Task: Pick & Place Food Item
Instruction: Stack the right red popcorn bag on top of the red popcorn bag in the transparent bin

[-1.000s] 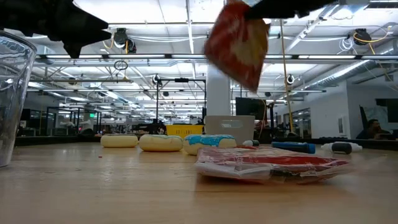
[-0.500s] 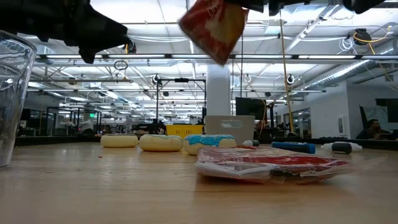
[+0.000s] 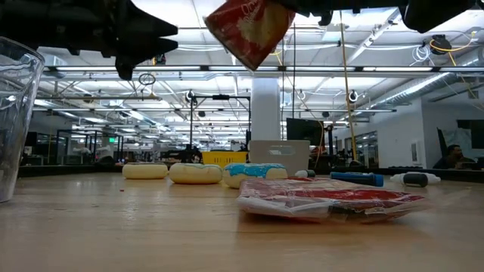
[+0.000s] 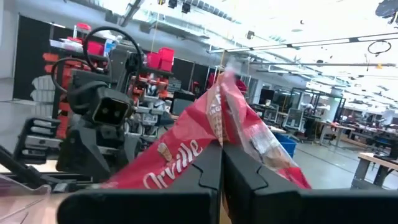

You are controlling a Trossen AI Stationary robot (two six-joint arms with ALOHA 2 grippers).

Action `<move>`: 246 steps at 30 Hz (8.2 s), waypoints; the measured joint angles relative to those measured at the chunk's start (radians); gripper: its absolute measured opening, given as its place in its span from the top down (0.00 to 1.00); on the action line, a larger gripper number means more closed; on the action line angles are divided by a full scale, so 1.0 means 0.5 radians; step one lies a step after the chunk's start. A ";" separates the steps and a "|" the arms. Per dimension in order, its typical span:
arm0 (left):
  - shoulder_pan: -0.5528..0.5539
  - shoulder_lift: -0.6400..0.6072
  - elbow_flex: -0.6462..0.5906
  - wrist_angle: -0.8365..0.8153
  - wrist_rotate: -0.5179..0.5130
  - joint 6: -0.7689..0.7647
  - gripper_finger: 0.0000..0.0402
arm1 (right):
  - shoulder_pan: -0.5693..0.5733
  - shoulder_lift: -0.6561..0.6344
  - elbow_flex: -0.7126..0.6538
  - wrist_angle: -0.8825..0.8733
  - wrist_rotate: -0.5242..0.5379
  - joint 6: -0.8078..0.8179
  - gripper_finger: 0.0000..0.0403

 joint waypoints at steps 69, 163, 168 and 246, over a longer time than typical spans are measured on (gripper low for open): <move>0.776 0.841 2.383 -3.289 1.073 -0.097 0.44 | -0.136 -0.002 0.013 -1.057 -0.738 -0.001 1.00; 0.114 0.239 2.385 -4.038 0.929 0.125 0.99 | -0.017 -0.404 0.001 -1.100 -0.733 0.621 0.72; -0.087 0.191 2.375 -4.186 0.947 0.009 0.99 | -0.017 -0.456 -0.058 -1.106 -0.730 0.629 0.74; -1.676 -0.160 1.410 -3.583 0.574 -1.466 0.99 | -0.018 -0.455 -0.062 -1.106 -0.729 0.720 0.77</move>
